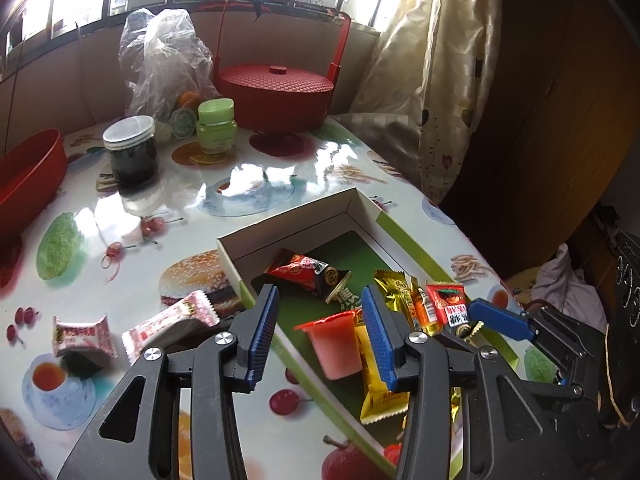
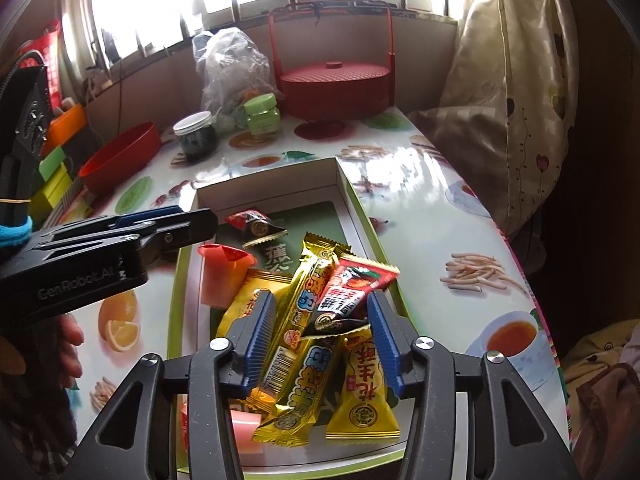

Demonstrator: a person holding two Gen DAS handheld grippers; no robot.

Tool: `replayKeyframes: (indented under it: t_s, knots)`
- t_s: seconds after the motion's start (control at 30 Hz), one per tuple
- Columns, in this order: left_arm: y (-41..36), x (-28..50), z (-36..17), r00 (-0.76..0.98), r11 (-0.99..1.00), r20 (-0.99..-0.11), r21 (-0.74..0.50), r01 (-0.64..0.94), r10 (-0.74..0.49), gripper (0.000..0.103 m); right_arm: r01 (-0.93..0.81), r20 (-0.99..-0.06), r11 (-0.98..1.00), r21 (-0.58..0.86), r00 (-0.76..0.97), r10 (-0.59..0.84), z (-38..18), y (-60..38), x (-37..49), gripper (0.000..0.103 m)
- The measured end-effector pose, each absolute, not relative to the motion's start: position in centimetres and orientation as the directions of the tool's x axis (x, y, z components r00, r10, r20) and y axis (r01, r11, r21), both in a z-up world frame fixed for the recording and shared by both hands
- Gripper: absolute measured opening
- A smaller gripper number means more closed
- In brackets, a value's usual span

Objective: Organize snacks
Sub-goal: 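Open the left tool to drop its packet while the right tool releases its packet into the box, then move the left tool to a white wrapped candy while the right tool reaches another white candy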

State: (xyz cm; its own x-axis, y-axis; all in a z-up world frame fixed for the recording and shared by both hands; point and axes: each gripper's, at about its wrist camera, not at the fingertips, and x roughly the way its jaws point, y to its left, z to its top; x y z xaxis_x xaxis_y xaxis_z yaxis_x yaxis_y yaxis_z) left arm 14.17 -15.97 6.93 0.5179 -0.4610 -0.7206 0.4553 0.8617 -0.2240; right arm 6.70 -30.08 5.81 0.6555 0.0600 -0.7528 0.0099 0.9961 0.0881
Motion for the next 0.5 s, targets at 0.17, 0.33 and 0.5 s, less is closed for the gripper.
replayKeyframes:
  t_s: [0.17, 0.33, 0.5]
  knots:
    - [-14.6, 13.5, 7.6, 0.534, 0.867, -0.709, -0.229, 0.443, -0.46, 0.046, 0.017, -0.742, 0.999, 0.043, 0.67, 0.02, 6.4, -29.4, 6.2, 0.053]
    - [-12.4, 12.9, 8.0, 0.562, 0.883, -0.699, -0.23, 0.41, -0.443, 0.046, 0.018, -0.736, 0.999, 0.044, 0.676, 0.02, 6.9, -28.9, 5.9, 0.053]
    - [-10.9, 12.3, 8.3, 0.58, 0.895, -0.697, -0.222, 0.387, -0.423, 0.046, 0.001, -0.729, 0.999, 0.048, 0.683, 0.034, 7.2, -27.8, 5.7, 0.053]
